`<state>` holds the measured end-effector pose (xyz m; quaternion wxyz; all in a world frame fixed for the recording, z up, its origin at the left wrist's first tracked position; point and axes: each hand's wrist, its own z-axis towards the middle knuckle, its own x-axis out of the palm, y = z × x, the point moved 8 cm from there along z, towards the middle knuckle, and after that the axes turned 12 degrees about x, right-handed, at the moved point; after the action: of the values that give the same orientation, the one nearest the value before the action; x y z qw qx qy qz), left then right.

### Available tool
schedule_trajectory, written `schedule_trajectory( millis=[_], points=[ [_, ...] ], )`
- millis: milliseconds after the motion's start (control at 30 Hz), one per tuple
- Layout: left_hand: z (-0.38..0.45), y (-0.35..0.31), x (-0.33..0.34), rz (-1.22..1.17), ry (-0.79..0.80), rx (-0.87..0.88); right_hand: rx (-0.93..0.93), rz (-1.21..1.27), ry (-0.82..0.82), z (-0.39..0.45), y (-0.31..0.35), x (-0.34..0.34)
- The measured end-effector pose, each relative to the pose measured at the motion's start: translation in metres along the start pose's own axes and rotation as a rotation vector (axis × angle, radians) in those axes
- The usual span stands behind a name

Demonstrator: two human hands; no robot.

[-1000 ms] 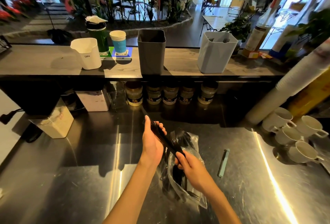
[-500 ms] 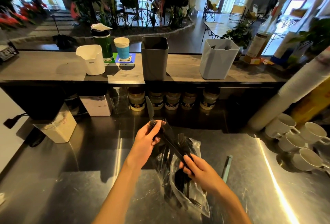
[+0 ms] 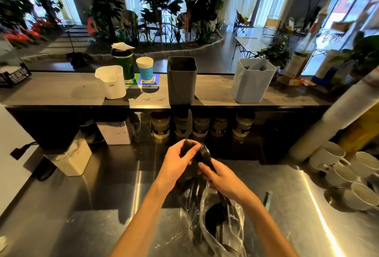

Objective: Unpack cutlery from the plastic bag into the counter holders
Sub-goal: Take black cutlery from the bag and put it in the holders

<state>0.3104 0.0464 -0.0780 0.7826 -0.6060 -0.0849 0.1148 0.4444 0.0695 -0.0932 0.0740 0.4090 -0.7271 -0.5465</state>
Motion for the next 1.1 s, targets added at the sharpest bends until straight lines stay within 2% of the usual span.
schedule_trajectory(
  millis=[133,267,433,667,833,1100],
  points=[
    [0.024,-0.023,-0.012,-0.047,0.061,0.010,-0.009,0.047,0.068,0.018,0.024,-0.009],
    [0.060,-0.053,-0.011,0.078,0.115,0.059,-0.070,-0.002,0.051,0.035,0.057,-0.027],
    [0.105,-0.085,0.005,0.020,0.212,0.090,-0.109,0.009,0.088,0.045,0.092,-0.060],
    [0.186,-0.124,0.044,0.025,0.150,0.206,-0.290,-0.208,-0.158,0.054,0.144,-0.159],
    [0.249,-0.169,0.091,0.126,0.199,0.332,-0.424,-0.406,-0.458,0.055,0.186,-0.249],
    [0.345,-0.211,0.151,0.139,0.245,0.446,-0.442,-0.411,-0.679,0.081,0.230,-0.361]
  ],
)
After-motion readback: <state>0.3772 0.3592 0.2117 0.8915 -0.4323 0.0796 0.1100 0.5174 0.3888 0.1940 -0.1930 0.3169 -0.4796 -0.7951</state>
